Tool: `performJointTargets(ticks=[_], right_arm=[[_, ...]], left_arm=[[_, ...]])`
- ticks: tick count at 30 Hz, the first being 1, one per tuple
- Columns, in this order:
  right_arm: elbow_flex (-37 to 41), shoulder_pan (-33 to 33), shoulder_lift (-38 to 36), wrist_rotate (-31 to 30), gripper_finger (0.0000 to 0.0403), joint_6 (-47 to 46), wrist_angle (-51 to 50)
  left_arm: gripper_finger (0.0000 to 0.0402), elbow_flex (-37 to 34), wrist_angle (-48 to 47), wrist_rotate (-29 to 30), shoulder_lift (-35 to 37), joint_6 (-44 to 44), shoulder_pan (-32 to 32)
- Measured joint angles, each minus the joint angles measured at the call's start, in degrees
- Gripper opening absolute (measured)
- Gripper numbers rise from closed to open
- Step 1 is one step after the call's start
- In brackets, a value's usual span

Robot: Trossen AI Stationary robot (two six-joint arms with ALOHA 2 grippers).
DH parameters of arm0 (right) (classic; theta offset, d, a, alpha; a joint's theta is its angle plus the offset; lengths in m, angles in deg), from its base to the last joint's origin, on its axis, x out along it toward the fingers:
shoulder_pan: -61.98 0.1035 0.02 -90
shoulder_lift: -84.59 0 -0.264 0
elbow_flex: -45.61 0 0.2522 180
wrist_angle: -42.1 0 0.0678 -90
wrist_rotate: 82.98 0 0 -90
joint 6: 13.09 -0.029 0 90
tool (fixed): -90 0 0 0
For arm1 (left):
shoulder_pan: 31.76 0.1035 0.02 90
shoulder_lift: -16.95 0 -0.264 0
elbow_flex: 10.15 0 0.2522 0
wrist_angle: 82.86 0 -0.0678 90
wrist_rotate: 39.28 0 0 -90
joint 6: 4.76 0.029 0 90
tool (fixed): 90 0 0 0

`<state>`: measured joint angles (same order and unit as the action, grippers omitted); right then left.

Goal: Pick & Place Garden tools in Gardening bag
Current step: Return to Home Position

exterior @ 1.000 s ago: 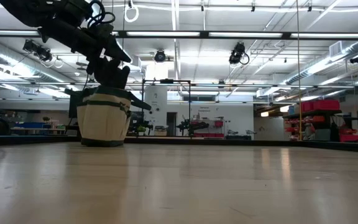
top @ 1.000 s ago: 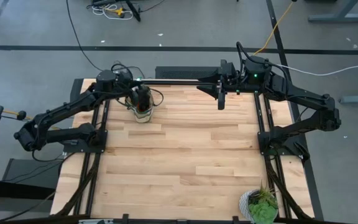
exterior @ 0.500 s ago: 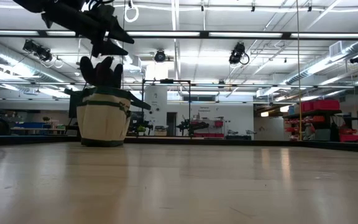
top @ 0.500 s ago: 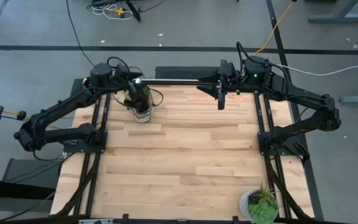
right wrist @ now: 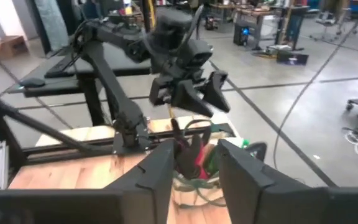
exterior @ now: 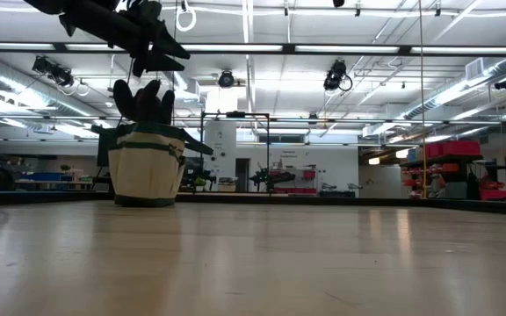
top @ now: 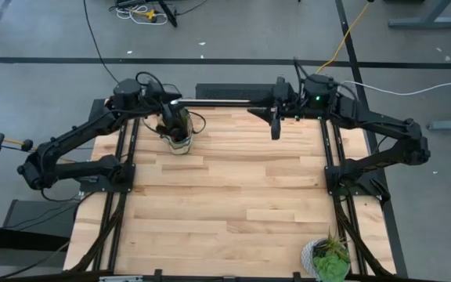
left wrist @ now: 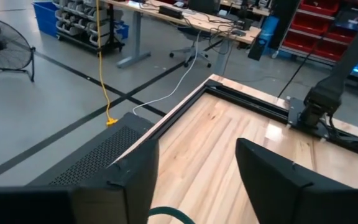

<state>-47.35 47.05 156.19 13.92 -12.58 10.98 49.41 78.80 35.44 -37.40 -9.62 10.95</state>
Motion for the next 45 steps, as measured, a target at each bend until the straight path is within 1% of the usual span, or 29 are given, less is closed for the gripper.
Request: performJointTargets(ticks=[6,10,13,16,20,29,32,36,42,45], right_arm=[[8.7,0.1,-2.8,2.1,0.0065,-0.2,6.4],[13.2,0.0,-5.5,3.0,0.0028,-1.2,10.1],[15.9,0.0,-8.2,3.1,0.0006,-1.5,11.0],[18.3,0.0,-10.9,2.8,0.0004,-1.5,11.1],[21.3,0.1,-14.4,0.9,0.0002,-1.3,11.7],[30.1,0.1,-21.3,0.8,0.0001,-1.8,19.2],[32.5,0.1,-22.5,-0.4,0.0001,-2.9,21.5],[35.6,0.1,-23.5,-0.5,0.0,-3.3,24.8],[38.9,0.1,-23.7,-0.4,0.0,-3.1,29.3],[40.1,0.2,-23.7,-0.5,0.0,-3.2,29.8]], left_arm=[[0.018,0.0,0.0,0.0,0.0,0.0,-1.6],[0.0159,0.0,0.1,0.0,0.0,0.1,-2.4],[0.0145,0.0,0.1,0.0,0.0,0.2,-2.8],[0.0135,0.0,0.1,0.0,0.0,0.0,-2.9],[0.013,0.0,0.2,0.0,0.0,0.0,-2.9],[0.0128,0.0,0.5,0.0,0.0,0.0,-2.8],[0.0128,0.0,0.5,0.0,0.0,0.0,-2.8],[0.0128,0.0,0.5,0.0,0.0,0.0,-2.8],[0.0128,0.0,0.5,0.0,0.0,-2.0,-2.8],[0.0128,0.0,0.5,0.0,0.0,-2.0,-2.8]])
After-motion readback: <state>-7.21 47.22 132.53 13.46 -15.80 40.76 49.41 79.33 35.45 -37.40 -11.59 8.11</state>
